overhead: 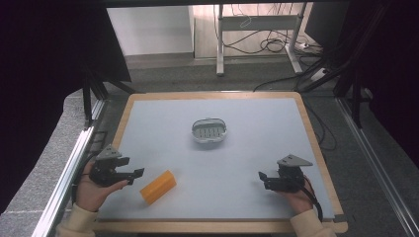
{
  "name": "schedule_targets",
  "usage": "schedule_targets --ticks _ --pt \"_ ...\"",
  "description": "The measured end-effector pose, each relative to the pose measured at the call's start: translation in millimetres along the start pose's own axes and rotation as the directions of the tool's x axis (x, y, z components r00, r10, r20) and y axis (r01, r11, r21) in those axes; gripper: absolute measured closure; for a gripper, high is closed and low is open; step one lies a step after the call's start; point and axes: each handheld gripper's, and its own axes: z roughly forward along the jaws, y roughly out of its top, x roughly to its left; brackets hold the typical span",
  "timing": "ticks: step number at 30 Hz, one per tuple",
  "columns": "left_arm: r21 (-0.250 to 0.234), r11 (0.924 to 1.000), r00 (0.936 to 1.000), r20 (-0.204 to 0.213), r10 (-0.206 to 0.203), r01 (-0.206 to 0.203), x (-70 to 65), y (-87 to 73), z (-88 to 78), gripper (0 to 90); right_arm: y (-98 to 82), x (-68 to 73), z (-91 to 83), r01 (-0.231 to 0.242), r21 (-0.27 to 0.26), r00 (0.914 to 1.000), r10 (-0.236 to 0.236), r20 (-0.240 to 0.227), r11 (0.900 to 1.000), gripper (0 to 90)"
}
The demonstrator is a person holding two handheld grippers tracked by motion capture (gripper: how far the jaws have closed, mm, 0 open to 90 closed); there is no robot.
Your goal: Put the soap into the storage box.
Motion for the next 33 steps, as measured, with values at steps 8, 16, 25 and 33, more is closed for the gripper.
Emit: schedule_targets --ticks 8,16,25,33 --pt "0.03 0.9988 0.9992 0.005 0.039 -0.039 -7.1 9.6 -0.7 27.4 0.4 0.4 -1.7 0.005 -0.006 0.9999 -0.005 0.01 1.0 15.0" --pt "0.056 0.9954 0.9968 0.023 0.077 -0.078 -14.0 17.5 -2.0 27.9 0.0 -0.1 -2.2 -0.002 -0.007 0.9999 0.003 0.013 1.0 15.2" --pt "0.06 0.9908 0.9913 0.059 0.117 -0.121 -25.8 37.4 6.8 27.2 0.0 -0.5 -1.3 -0.002 -0.009 0.9999 0.002 0.015 1.0 15.2" --pt "0.066 0.9886 0.989 0.07 0.131 -0.135 -31.8 37.4 6.4 27.2 -0.3 -3.4 0.0 -0.015 -0.011 0.9997 0.016 0.019 1.0 15.7"
